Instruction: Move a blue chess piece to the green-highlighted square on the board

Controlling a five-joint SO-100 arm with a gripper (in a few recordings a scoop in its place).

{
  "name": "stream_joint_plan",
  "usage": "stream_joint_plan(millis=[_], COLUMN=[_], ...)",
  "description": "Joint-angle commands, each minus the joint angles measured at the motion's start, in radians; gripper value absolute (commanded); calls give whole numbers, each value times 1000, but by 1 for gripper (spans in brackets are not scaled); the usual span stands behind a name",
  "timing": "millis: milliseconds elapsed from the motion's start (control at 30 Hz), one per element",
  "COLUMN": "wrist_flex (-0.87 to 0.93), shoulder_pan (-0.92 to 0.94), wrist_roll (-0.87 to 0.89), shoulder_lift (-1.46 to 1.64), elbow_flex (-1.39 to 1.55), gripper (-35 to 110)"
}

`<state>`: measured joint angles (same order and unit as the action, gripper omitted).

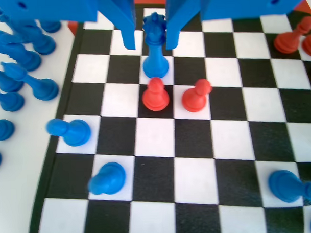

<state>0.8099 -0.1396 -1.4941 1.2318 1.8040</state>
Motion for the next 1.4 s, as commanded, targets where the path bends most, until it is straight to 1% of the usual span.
stream_joint_plan(millis=[0,167,433,767,1033,1133,1367], wrist_flex=[9,25,156,365,584,698,882], shoulder_pan=[-2,-2,26,80,115,126,137], wrist_roll=[-3,12,5,-60,-91,-123,-173], shoulder_lift=[80,80,97,232,514,670,1005], elbow_flex=[-25,-58,-184,-281,-287,-287,-252], gripper=[11,12,12,2,1,1,1])
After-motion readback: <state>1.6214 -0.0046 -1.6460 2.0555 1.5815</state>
